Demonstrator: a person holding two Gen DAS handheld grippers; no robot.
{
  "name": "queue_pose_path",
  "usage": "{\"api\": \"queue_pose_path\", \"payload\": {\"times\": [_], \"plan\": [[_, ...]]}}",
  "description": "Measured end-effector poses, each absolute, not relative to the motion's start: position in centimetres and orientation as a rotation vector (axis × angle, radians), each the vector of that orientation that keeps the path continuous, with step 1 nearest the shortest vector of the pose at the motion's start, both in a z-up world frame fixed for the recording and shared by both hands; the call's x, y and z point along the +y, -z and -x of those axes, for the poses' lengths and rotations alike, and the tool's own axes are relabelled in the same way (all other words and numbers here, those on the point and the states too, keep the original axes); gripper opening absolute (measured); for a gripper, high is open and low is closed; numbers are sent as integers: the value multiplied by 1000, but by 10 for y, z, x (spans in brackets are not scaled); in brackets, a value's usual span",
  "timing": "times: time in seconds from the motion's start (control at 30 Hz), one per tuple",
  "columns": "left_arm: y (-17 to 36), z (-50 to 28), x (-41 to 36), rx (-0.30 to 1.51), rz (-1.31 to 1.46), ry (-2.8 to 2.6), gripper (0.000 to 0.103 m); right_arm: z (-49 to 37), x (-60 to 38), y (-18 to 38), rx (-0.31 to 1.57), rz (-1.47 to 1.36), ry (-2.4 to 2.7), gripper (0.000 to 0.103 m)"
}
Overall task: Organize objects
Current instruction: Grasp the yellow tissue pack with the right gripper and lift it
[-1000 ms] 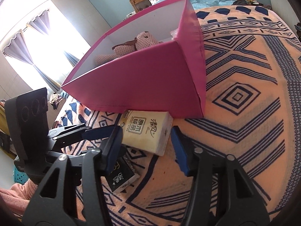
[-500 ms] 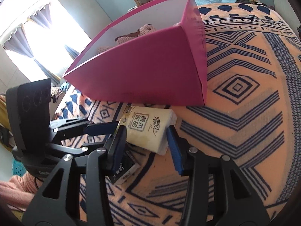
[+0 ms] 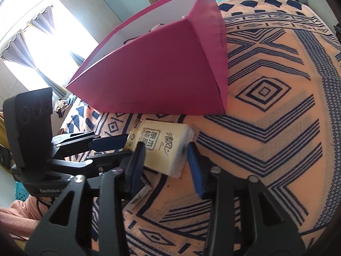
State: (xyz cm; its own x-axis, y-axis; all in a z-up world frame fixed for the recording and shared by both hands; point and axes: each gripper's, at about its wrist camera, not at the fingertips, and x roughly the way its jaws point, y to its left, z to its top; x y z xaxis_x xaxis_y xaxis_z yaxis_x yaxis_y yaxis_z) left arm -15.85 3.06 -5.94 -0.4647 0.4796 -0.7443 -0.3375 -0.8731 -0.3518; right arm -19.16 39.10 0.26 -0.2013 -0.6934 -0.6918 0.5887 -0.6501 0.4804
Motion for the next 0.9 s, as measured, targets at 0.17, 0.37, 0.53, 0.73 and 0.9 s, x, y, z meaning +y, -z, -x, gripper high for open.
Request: {"api": "queue_pose_path", "payload": {"times": [0.17,0.37,0.53,0.73,0.9], "plan": [[59,158,33,-216,1255,-2330,33,192,392,-4,-136,-1194,1950,40],[58,157,33,-219,1247,-2330,33,188,391,-9,-107,-1176,1969,40],[52,153,35,-211,1224,-2340,33,184,393,-12,-109,-1162,1974,40],[41,146,35,-195,1189,-2351,33,178,394,-19,-113,-1134,1988,40],[32,140,35,-173,1157,-2372,33,174,397,-26,-122,-1109,1988,40]]}}
